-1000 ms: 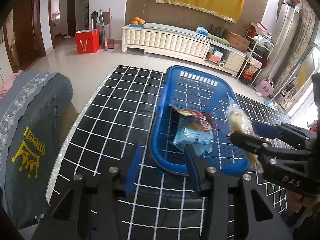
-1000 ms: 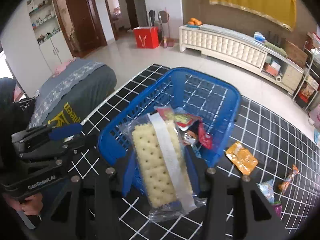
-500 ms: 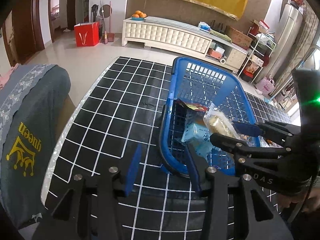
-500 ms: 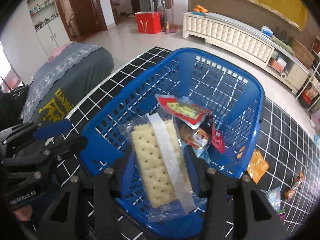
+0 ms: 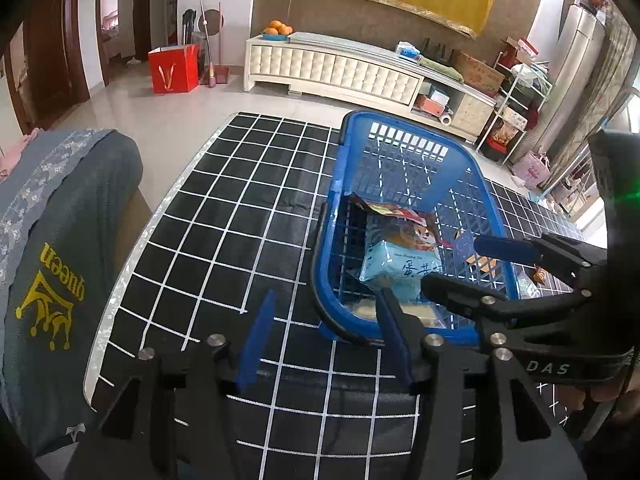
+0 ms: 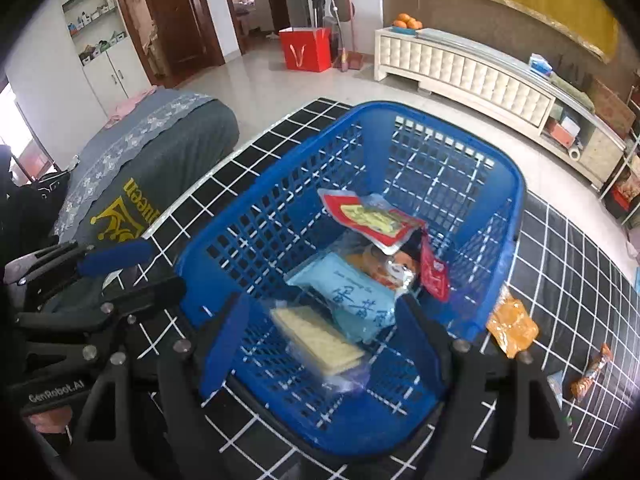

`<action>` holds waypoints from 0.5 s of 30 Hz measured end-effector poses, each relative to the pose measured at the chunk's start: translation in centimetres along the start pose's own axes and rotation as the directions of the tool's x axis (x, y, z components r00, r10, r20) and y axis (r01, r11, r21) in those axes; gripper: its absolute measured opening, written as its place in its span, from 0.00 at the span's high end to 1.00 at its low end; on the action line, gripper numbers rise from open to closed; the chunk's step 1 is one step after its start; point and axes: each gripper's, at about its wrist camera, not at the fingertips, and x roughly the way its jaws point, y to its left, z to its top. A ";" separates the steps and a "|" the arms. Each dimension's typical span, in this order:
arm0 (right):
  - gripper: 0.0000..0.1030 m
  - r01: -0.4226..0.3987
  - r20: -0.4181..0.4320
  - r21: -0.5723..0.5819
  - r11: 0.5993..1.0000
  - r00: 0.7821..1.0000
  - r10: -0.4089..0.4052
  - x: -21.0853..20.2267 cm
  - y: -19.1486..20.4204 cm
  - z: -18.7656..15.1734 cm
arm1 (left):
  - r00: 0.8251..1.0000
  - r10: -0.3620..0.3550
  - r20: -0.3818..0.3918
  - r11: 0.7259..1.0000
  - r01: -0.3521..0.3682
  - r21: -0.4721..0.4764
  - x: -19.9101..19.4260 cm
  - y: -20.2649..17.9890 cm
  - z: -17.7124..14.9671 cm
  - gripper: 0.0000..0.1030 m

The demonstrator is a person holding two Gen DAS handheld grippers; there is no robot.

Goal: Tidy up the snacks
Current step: 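Move both tools back from the basket to the snack pile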

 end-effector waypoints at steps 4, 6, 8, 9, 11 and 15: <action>0.23 0.005 0.026 0.022 1.000 1.000 -0.005 -2.0 -0.7 -1.0 | 1.000 -0.002 0.009 1.000 0.002 0.019 -1.0 -1.3 -0.2 0.51; 0.23 0.006 0.036 0.032 0.999 0.999 -0.007 -2.8 -1.2 -1.4 | 1.000 -0.002 0.013 1.000 0.002 0.031 -1.4 -2.1 -0.3 0.51; 0.23 0.010 0.051 0.045 0.999 0.999 -0.012 -4.0 -1.8 -2.2 | 1.000 -0.003 0.015 0.999 0.002 0.047 -1.8 -3.0 -0.5 0.51; 0.23 0.016 0.060 0.054 0.998 0.998 -0.019 -4.6 -2.1 -2.6 | 1.000 -0.005 0.018 0.998 0.004 0.058 -2.1 -3.7 -0.6 0.49; 0.23 0.021 0.069 0.070 0.997 0.997 -0.026 -5.4 -2.7 -3.3 | 1.000 -0.011 0.022 0.997 0.009 0.071 -2.4 -4.5 -0.7 0.46; 0.22 0.036 0.085 0.124 0.992 0.995 -0.047 -7.1 -4.6 -4.8 | 0.999 -0.031 0.028 0.993 0.028 0.112 -3.0 -7.3 -1.0 0.46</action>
